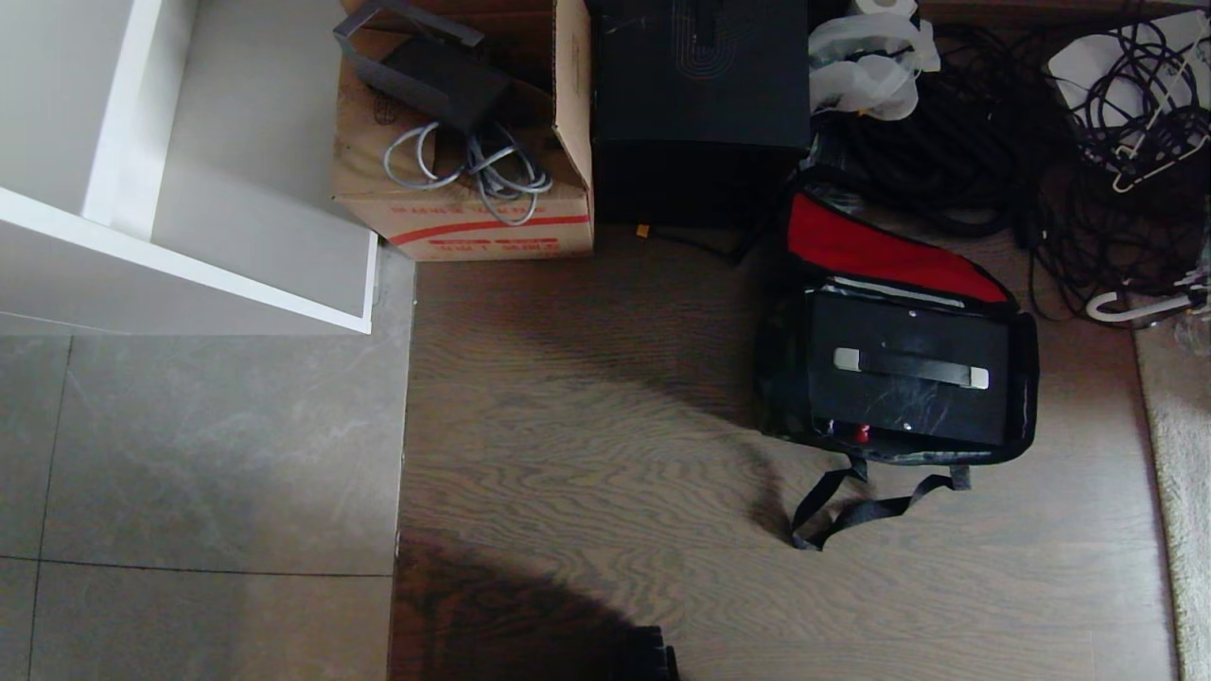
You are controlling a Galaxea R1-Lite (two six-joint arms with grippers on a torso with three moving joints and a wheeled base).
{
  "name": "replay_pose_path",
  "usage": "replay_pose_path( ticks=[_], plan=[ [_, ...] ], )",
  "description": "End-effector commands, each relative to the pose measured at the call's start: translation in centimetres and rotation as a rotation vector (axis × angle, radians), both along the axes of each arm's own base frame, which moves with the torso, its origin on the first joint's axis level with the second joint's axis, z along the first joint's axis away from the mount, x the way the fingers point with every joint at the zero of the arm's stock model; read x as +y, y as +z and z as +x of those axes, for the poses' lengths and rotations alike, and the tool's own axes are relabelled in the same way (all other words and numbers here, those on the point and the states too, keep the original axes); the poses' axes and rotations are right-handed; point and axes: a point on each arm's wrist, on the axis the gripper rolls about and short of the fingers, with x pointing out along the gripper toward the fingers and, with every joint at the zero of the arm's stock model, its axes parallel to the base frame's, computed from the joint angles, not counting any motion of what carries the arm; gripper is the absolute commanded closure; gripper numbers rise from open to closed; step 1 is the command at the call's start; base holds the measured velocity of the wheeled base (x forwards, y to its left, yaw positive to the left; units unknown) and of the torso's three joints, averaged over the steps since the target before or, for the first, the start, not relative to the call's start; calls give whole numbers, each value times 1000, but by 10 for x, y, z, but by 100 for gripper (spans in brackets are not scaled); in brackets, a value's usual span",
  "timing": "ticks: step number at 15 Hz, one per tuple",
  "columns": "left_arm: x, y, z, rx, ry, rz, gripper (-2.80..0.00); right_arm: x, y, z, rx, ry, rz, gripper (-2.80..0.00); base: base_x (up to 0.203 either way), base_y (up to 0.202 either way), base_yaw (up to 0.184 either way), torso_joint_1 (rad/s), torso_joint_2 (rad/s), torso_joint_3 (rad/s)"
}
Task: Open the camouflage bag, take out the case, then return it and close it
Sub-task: Grip the handle
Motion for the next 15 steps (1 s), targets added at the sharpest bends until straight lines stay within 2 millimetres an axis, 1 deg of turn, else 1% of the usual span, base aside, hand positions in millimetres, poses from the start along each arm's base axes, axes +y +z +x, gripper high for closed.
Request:
replay_pose_path(
  ticks=[1,7,15],
  plan=[
    [0,0,0,1,0,1,0,0,0,0,6,1,-1,0,0,0,0,0,0,0],
    [0,0,0,3,2,-6,0,0,0,0,6,1,-1,0,0,0,0,1,1,17],
    [0,0,0,3,2,-6,0,0,0,0,6,1,-1,0,0,0,0,2,1,186]
  ],
)
